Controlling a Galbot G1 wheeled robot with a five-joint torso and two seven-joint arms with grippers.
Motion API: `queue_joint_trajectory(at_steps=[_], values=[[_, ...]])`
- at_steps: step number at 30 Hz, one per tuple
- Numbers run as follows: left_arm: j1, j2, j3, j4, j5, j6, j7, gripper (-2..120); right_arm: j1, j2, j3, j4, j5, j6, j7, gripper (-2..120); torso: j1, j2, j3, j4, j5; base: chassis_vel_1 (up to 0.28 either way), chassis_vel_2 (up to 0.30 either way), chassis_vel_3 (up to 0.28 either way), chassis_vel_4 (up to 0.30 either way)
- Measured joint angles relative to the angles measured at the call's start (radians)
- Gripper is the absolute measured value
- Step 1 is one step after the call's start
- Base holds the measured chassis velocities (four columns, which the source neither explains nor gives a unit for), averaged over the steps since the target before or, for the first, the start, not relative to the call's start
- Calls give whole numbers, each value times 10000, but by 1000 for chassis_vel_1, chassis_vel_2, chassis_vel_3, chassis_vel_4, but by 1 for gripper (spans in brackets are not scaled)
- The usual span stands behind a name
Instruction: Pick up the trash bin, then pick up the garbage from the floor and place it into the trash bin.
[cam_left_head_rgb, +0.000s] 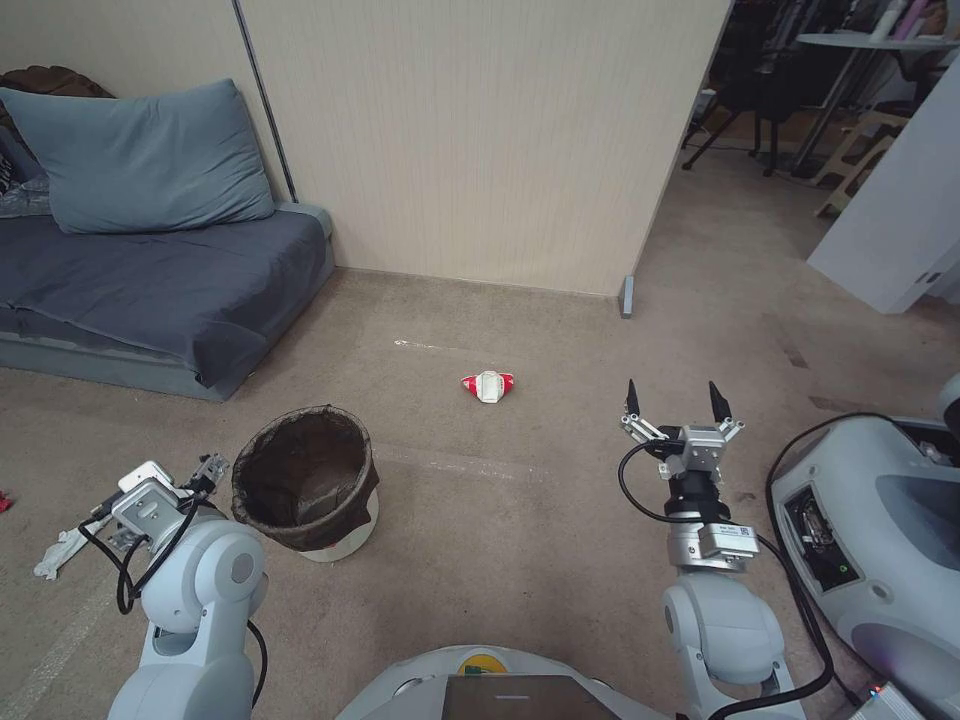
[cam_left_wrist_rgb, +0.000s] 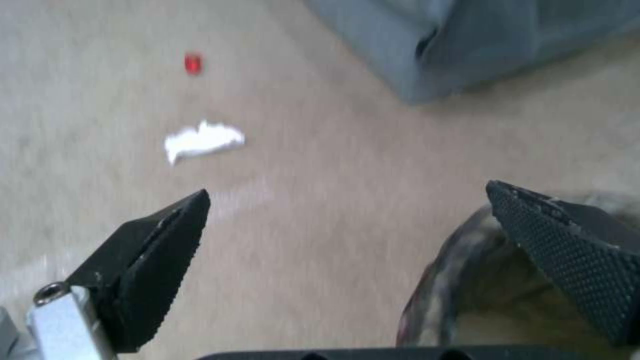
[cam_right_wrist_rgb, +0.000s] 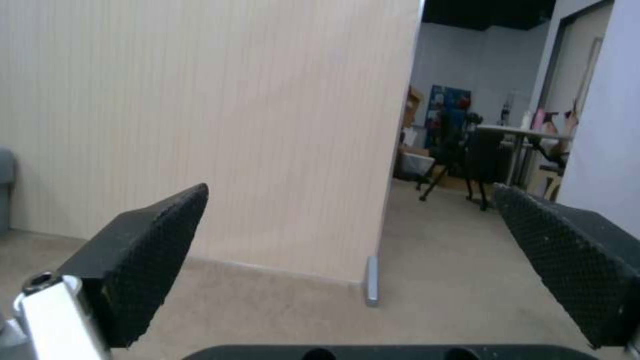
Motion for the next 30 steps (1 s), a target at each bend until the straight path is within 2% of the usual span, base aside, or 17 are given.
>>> queue_joint_trajectory(at_steps=[5, 13, 23, 27, 28, 29, 30], values=[[73, 47, 72, 331, -912, -3, 220, 100, 29, -9, 0, -57, 7, 23, -4, 100, 0, 0, 0, 0, 0, 0, 0, 0, 0], [97, 86, 86, 499, -1539, 336, 525, 100, -12, 4, 58, -69, 2, 106, -10, 100, 0, 0, 0, 0, 1, 0, 0, 0, 0], [92, 168, -122, 897, -2216, 425, 770, 100, -71, 6, 129, -50, 1, 169, -23, 100, 0, 0, 0, 1, 0, 0, 0, 0, 0], [92, 188, -218, 988, -2546, 489, 993, 98, -106, 5, 157, -51, -3, 221, -36, 100, 0, 0, 0, 1, 0, 0, 0, 0, 0], [92, 191, -233, 993, -2624, 511, 1026, 93, -112, 6, 157, -52, -8, 230, -37, 100, 0, 0, 0, 1, 0, 0, 0, 0, 0], [92, 191, -233, 993, -2624, 511, 1026, 93, -112, 6, 157, -52, -8, 230, -37, 100, 0, 0, 0, 1, 0, 0, 0, 0, 0], [88, 207, -260, 1016, -2877, 550, 1075, 86, -128, 12, 155, -53, -23, 244, -40, 100, 0, 0, 0, 1, 1, 0, 0, 0, 0]])
